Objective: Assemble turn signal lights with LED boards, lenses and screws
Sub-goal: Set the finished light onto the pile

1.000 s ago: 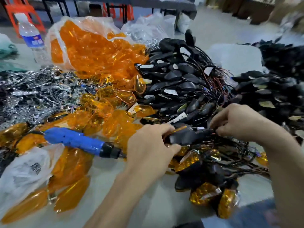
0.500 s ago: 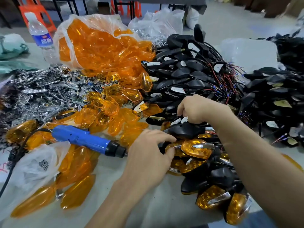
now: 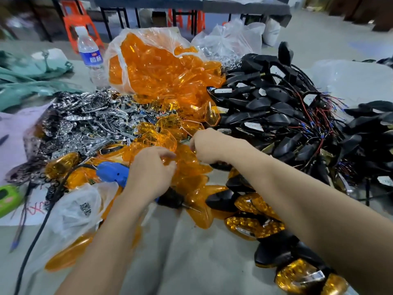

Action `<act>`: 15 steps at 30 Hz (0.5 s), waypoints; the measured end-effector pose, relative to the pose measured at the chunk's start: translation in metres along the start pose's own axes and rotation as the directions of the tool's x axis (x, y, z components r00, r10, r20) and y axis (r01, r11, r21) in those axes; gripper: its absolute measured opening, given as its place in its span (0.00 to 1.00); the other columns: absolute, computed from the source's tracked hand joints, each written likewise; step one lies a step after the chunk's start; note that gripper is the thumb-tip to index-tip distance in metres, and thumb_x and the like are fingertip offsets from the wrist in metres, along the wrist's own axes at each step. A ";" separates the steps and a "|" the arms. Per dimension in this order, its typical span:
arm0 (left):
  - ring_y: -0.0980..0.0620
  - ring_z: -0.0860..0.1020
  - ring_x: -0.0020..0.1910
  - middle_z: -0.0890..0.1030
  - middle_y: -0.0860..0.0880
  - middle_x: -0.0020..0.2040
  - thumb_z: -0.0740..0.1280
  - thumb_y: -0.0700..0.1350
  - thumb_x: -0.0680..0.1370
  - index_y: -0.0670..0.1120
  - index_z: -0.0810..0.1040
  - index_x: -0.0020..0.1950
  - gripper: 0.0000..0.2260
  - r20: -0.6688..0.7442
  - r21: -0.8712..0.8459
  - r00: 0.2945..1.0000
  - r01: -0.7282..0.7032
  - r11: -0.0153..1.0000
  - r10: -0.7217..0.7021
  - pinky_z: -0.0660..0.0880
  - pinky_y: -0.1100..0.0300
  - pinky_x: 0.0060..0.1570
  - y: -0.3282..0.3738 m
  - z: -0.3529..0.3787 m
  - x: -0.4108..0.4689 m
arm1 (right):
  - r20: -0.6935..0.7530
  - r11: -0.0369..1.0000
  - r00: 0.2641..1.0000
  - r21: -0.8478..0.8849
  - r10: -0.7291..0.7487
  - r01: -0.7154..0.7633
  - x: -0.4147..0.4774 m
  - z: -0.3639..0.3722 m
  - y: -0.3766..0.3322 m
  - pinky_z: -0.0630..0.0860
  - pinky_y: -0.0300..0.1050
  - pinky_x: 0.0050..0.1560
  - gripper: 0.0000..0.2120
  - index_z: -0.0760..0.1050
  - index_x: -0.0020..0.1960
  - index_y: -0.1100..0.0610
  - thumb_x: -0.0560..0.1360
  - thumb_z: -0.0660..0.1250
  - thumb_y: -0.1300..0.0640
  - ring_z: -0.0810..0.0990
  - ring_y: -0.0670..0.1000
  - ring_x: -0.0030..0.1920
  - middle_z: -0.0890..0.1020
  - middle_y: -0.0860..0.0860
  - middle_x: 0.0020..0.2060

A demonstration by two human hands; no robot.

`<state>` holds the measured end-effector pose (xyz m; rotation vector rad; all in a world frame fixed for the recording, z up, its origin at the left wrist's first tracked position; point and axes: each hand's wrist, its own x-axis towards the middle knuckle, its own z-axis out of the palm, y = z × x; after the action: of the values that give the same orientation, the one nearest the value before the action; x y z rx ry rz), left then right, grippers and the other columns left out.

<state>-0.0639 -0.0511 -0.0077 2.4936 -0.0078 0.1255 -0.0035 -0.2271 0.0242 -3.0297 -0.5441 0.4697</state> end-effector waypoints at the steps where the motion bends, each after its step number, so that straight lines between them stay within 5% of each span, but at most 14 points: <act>1: 0.56 0.81 0.52 0.85 0.55 0.58 0.72 0.48 0.79 0.55 0.87 0.55 0.07 -0.007 -0.008 1.000 0.007 1.000 -0.007 0.78 0.57 0.51 -0.003 -0.004 0.005 | -0.023 1.000 1.000 -0.006 -0.007 0.007 0.009 0.001 -0.005 0.82 0.49 0.56 0.13 0.80 0.64 0.58 0.80 0.68 0.58 0.82 0.54 0.54 0.82 0.54 0.57; 6: 0.62 0.78 0.39 0.84 0.59 0.43 0.71 0.46 0.78 0.56 0.88 0.52 0.07 -0.056 -0.047 0.997 0.046 0.998 -0.049 0.74 0.62 0.43 -0.018 -0.022 0.019 | 0.022 0.998 0.998 -0.034 0.055 -0.055 0.033 0.012 -0.028 0.81 0.51 0.51 0.16 0.77 0.64 0.57 0.79 0.71 0.52 0.81 0.56 0.52 0.81 0.53 0.54; 10: 0.69 0.75 0.41 0.78 0.68 0.40 0.72 0.45 0.78 0.56 0.88 0.50 0.06 -0.055 -0.098 0.997 0.054 0.994 -0.060 0.67 0.72 0.40 -0.030 -0.028 0.018 | -0.133 0.985 0.983 -0.097 0.127 -0.140 0.026 -0.006 -0.034 0.71 0.53 0.43 0.06 0.70 0.51 0.55 0.79 0.67 0.59 0.73 0.53 0.38 0.73 0.51 0.39; 13: 0.65 0.81 0.44 0.84 0.63 0.42 0.72 0.48 0.78 0.56 0.87 0.50 0.05 -0.086 -0.313 0.991 0.073 0.947 -0.104 0.77 0.66 0.47 -0.034 -0.026 0.015 | -0.287 0.981 0.942 -0.033 0.175 -0.193 0.011 -0.031 -0.040 0.72 0.52 0.42 0.06 0.69 0.46 0.57 0.78 0.66 0.59 0.73 0.54 0.37 0.71 0.52 0.37; 15: 0.57 0.84 0.47 0.87 0.57 0.45 0.70 0.53 0.80 0.55 0.84 0.55 0.06 0.027 -0.629 0.986 0.145 0.764 -0.165 0.82 0.56 0.50 -0.027 -0.024 0.012 | -0.315 0.982 0.938 0.164 0.146 -0.098 -0.001 -0.042 -0.054 0.79 0.50 0.43 0.04 0.78 0.46 0.54 0.78 0.69 0.55 0.79 0.53 0.38 0.80 0.51 0.41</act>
<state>-0.0531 -0.0148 -0.0032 1.8033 0.1476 0.0734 -0.0101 -0.1761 0.0685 -2.9183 -0.2878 0.0026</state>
